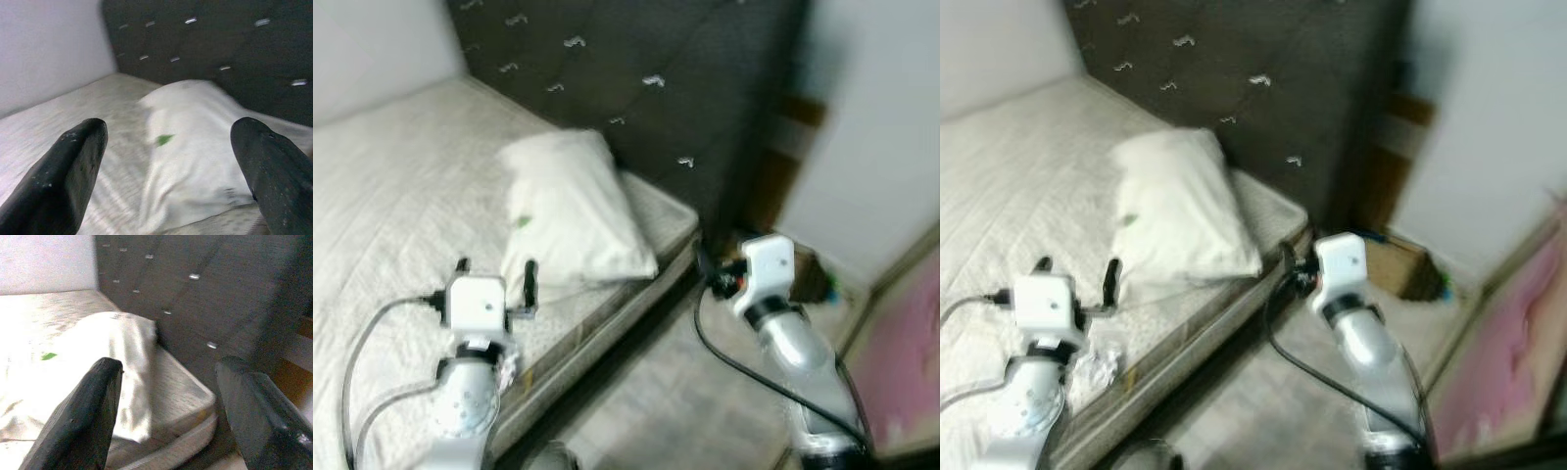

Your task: Clean up the room

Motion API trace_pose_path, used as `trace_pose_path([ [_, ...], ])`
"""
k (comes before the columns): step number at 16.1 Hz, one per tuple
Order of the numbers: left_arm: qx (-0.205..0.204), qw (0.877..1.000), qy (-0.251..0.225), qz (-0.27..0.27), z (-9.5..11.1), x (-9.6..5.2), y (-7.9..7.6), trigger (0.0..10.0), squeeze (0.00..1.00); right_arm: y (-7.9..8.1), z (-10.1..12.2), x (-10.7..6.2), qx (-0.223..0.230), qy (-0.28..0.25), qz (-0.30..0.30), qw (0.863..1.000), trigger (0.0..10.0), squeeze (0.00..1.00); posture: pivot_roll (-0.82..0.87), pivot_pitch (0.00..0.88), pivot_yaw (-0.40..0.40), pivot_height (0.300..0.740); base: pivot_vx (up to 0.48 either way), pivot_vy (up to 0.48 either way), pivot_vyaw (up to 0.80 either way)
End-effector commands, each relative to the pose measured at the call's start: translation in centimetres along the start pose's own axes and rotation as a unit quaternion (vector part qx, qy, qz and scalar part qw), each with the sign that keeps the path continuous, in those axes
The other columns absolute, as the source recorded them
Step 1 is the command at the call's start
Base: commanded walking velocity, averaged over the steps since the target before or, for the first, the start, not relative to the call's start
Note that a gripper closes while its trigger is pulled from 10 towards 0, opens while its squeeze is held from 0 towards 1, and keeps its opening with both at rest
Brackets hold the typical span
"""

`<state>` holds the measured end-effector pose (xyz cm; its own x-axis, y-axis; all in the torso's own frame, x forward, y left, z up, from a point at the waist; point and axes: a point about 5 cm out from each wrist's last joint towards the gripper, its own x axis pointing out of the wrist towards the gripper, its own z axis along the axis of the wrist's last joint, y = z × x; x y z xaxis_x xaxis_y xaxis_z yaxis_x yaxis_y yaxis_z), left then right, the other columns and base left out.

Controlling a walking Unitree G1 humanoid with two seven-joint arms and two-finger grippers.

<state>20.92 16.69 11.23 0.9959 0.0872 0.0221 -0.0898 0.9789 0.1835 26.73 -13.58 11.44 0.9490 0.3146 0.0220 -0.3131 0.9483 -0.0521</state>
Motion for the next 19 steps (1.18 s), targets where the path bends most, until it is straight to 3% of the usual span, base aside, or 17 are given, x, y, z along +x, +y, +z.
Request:
trace_pose_path([
  [1, -0.004, 1.000, 0.003, -0.003, 0.01, 0.01, -0.07, 10.0, 0.00, -0.21, 0.10, -0.23, -0.003, -0.002, -0.004, 1.000, 10.0, 0.00, 0.02, 0.023, -0.045, 0.740, 0.000, 0.000, 0.79],
  [15, -0.037, 0.999, 0.010, 0.003, -0.30, 0.35, 0.07, 10.0, 0.00, -0.03, 0.21, 0.07, 0.010, -0.011, 0.000, 1.000, 10.0, 0.00, 0.03, 0.003, -0.051, 0.740, 0.000, 0.000, 0.78],
  [19, -0.036, 0.999, 0.015, 0.000, -0.61, 0.36, 0.15, 10.0, 0.00, 0.06, 0.14, 0.17, 0.020, -0.012, 0.001, 1.000, 10.0, 0.00, 0.03, 0.000, -0.051, 0.740, 0.227, 0.000, 0.13],
])
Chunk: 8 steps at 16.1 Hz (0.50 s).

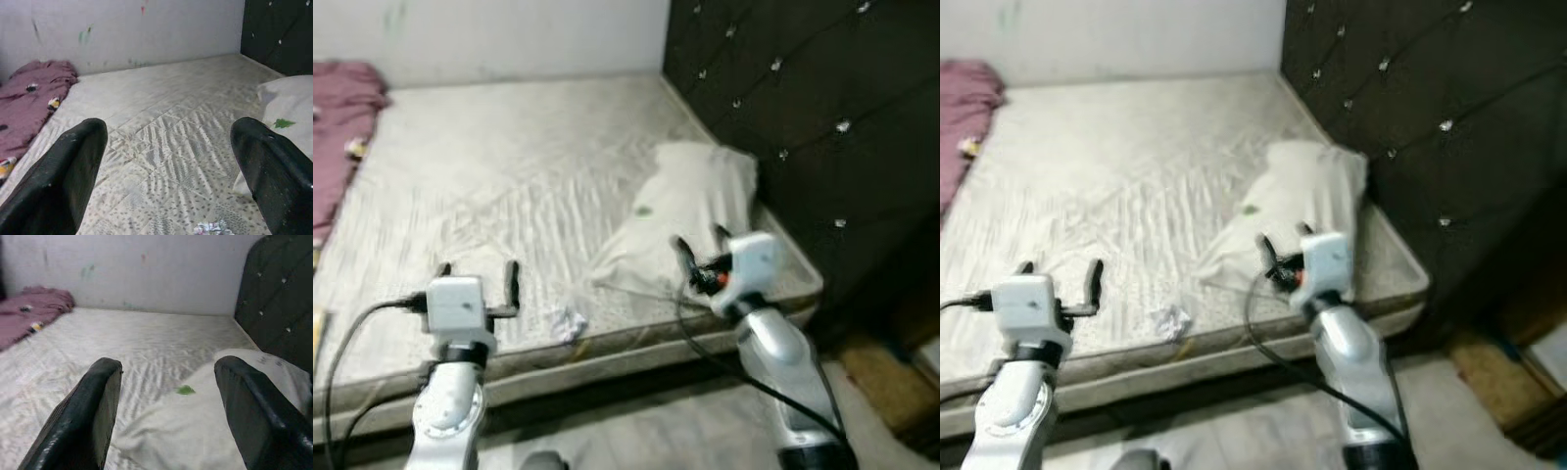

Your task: Clean up the room

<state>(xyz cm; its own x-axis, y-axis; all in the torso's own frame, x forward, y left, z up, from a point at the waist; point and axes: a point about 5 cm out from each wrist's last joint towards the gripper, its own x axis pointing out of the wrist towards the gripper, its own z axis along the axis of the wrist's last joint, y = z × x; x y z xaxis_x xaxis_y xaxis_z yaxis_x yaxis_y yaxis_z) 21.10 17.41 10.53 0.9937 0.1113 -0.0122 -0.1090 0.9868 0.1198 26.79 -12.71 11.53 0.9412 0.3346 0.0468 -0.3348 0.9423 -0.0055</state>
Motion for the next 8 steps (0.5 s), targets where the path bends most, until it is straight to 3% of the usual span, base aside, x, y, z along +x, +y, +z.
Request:
trace_pose_path([
  [1, -0.003, 1.000, -0.005, -0.013, 0.24, 0.13, -0.47, 10.0, 0.00, -0.60, 0.01, -0.21, -0.004, 0.001, -0.008, 1.000, 10.0, 0.00, 0.03, 0.000, -0.051, 0.740, 0.334, 0.000, 0.00],
  [6, -0.006, 1.000, -0.008, -0.016, 0.25, 0.18, -0.59, 10.0, 0.00, -0.63, -0.01, -0.18, -0.005, 0.002, -0.007, 1.000, 10.0, 0.00, 0.03, 0.000, -0.054, 0.740, 0.376, 0.000, 0.00],
  [8, -0.006, 1.000, -0.008, -0.018, 0.27, 0.26, -0.64, 10.0, 0.00, -0.53, 0.11, -0.16, -0.014, -0.001, 0.000, 1.000, 10.0, 0.00, 0.03, 0.000, -0.055, 0.740, 0.375, 0.000, 0.64],
])
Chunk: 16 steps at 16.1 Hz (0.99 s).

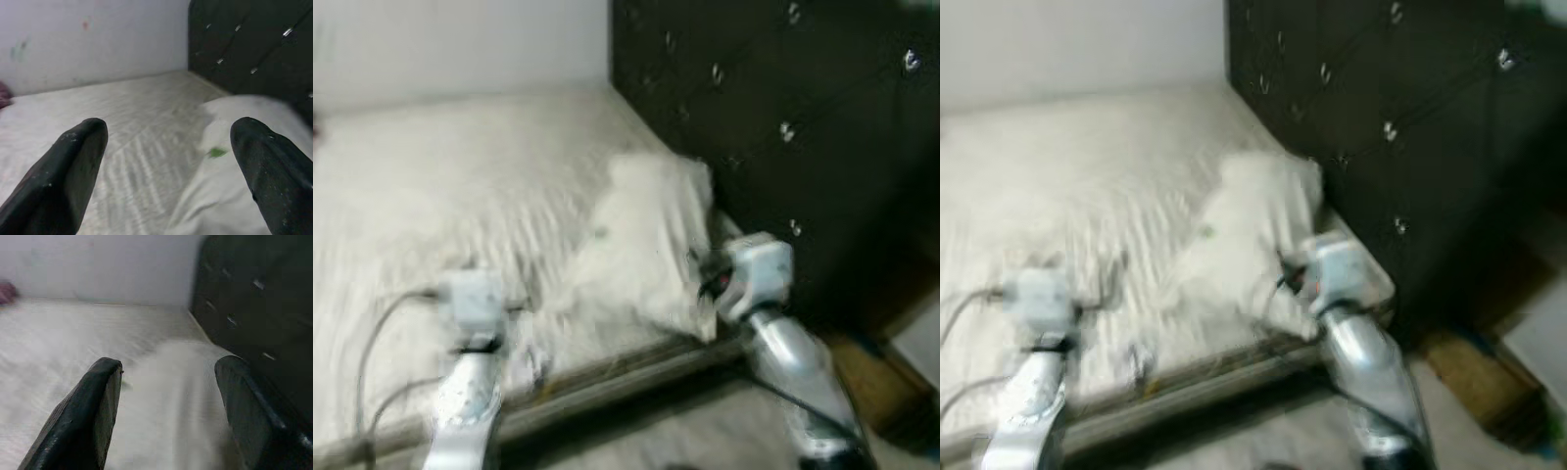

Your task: Clean up the room

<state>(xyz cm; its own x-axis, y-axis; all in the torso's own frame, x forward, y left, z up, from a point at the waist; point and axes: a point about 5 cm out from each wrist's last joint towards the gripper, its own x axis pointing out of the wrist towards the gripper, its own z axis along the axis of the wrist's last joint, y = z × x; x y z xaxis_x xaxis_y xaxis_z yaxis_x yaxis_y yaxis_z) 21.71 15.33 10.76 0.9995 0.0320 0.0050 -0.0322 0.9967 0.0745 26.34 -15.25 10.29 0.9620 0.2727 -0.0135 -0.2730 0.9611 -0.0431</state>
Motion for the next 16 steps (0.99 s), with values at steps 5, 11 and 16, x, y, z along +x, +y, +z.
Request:
trace_pose_path([
  [5, 0.013, 0.999, 0.006, 0.033, -0.14, 0.04, 1.41, 10.0, 0.00, 1.64, 1.32, 1.11, 0.010, -0.029, 0.026, 0.999, 10.0, 0.00, 0.03, 0.007, -0.052, 0.740, 0.070, 0.000, 0.80],
  [11, 0.002, 0.999, 0.020, 0.039, -0.42, 0.11, 1.63, 10.0, 0.00, 1.48, 1.13, 1.10, 0.028, -0.025, 0.016, 0.999, 10.0, 0.00, 0.02, 0.010, -0.049, 0.740, 0.000, 0.160, 0.29],
  [16, -0.022, 0.999, 0.024, 0.010, -0.44, 0.21, 1.10, 10.0, 0.00, 1.23, 1.12, 1.15, 0.037, -0.023, 0.005, 0.999, 10.0, 0.00, 0.02, 0.005, -0.045, 0.740, 0.000, 0.480, 0.00],
])
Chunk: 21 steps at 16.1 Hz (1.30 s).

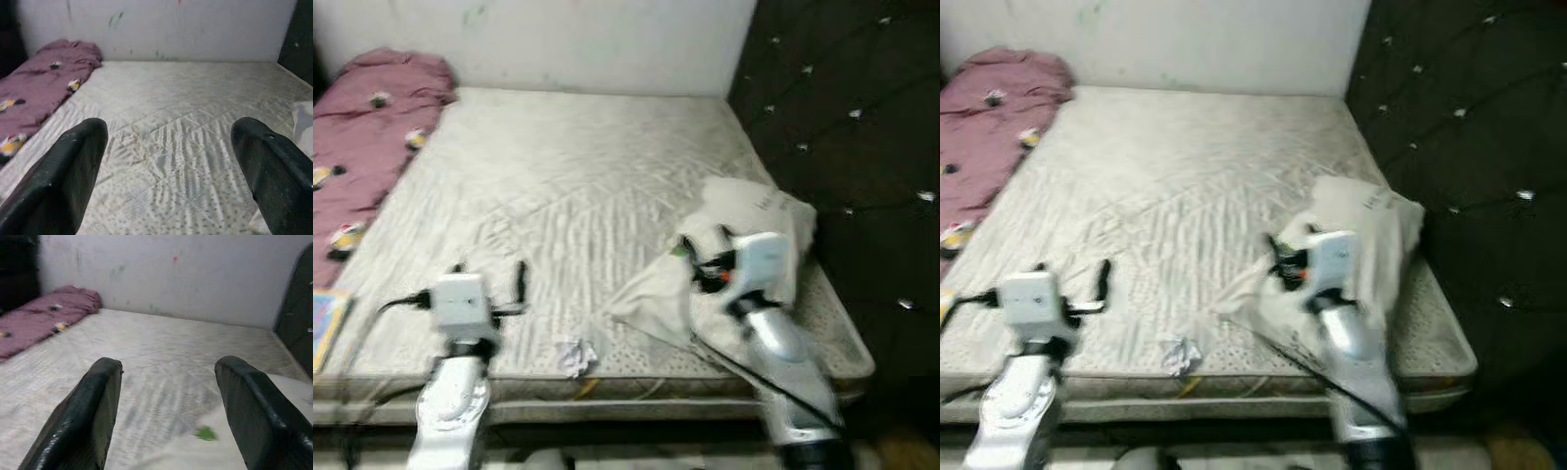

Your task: Clean up the room

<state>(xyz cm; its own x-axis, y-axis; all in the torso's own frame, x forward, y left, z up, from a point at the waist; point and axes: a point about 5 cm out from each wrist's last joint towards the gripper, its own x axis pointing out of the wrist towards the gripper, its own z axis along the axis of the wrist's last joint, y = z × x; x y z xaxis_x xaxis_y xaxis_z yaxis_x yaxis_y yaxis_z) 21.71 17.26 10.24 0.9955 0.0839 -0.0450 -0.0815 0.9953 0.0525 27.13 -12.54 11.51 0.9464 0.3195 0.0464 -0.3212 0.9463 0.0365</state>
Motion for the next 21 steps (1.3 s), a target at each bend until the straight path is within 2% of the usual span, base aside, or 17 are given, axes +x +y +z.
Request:
trace_pose_path([
  [1, -0.011, 1.000, -0.002, -0.015, 0.2, 0.1, -0.9, 10.0, 0.00, -1.1, -0.1, -0.4, -0.006, 0.007, -0.022, 1.000, 10.0, 0.00, 0.02, 0.005, -0.045, 0.740, 0.000, 0.480, 0.00],
  [4, -0.012, 1.000, -0.002, -0.005, 0.2, 0.1, -0.5, 10.0, 0.00, -1.2, -0.4, -0.3, -0.008, 0.014, -0.026, 1.000, 10.0, 0.00, 0.02, 0.003, -0.044, 0.740, 0.000, 0.480, 0.00],
  [7, -0.021, 0.999, 0.001, 0.032, -0.1, 0.1, 0.6, 10.0, 0.00, -1.1, -0.5, -0.2, -0.014, 0.016, -0.021, 1.000, 10.0, 0.00, 0.02, 0.000, -0.044, 0.740, 0.000, 0.480, 0.00],
  [8, -0.018, 0.999, -0.001, 0.046, 0.0, 0.2, 0.9, 10.0, 0.00, -1.0, -0.5, -0.1, -0.019, 0.016, -0.020, 0.999, 10.0, 0.00, 0.02, 0.000, -0.044, 0.740, 0.000, 0.000, 0.00],
  [12, -0.025, 0.999, 0.000, 0.031, 0.1, 0.2, 0.5, 10.0, 0.00, -1.3, -0.7, -0.1, -0.028, 0.022, -0.041, 0.999, 10.0, 0.00, 0.02, 0.000, -0.040, 0.740, 0.000, 0.000, 0.55],
  [13, 0.009, 0.999, 0.002, 0.037, 0.3, 0.2, 0.4, 10.0, 0.00, -1.5, -0.9, -0.1, -0.029, 0.030, -0.055, 0.998, 10.0, 0.00, 0.02, 0.000, -0.039, 0.740, 0.000, 0.000, 0.00],
  [15, -0.003, 1.000, -0.010, 0.008, 0.3, 0.3, 0.2, 10.0, 0.00, -1.9, -1.2, -0.1, -0.005, 0.035, -0.073, 0.997, 10.0, 0.00, 0.02, 0.000, -0.039, 0.740, 0.000, 0.000, 0.00],
  [17, -0.022, 0.999, 0.005, 0.041, -0.1, 0.1, 0.9, 10.0, 0.00, -2.2, -1.1, 0.0, 0.001, 0.035, -0.084, 0.996, 10.0, 0.00, 0.02, 0.003, -0.038, 0.740, 0.000, 0.000, 0.00],
  [21, -0.024, 0.999, 0.004, 0.044, -0.1, 0.2, 1.0, 10.0, 0.00, -2.2, -1.0, -0.1, -0.002, 0.032, -0.092, 0.995, 10.0, 0.00, 0.02, 0.008, -0.034, 0.740, 0.000, 0.000, 0.00],
])
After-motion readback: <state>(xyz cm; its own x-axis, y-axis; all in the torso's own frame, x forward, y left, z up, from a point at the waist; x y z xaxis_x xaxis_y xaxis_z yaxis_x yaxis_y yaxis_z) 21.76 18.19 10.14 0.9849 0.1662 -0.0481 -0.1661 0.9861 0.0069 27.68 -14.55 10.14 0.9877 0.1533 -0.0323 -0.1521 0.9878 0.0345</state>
